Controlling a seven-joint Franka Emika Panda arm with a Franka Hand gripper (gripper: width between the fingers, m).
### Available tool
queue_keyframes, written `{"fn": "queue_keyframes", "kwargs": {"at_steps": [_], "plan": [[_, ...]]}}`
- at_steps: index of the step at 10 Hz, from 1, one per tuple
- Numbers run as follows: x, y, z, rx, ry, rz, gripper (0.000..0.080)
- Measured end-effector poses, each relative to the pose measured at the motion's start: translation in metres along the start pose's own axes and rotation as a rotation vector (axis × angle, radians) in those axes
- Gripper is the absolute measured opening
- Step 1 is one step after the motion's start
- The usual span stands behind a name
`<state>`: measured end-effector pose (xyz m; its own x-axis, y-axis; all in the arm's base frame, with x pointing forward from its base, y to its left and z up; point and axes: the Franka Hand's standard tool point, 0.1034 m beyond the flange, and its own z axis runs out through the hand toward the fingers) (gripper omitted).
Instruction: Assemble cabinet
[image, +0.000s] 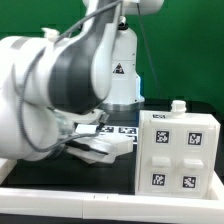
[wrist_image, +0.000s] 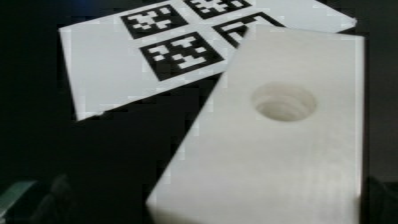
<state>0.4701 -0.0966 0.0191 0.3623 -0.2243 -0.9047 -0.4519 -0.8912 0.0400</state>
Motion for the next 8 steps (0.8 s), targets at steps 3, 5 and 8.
{"fn": "queue_keyframes", "kwargs": {"at_steps": [3, 5, 8], "plan": [[0.001, -0.001, -0.001, -0.01, 0.012, 0.0, 0.0797], [0.002, -0.01, -0.001, -0.029, 0.027, 0.024, 0.0797], [0.002, -0.02, 0.006, 0.02, 0.011, 0.061, 0.0797]]}}
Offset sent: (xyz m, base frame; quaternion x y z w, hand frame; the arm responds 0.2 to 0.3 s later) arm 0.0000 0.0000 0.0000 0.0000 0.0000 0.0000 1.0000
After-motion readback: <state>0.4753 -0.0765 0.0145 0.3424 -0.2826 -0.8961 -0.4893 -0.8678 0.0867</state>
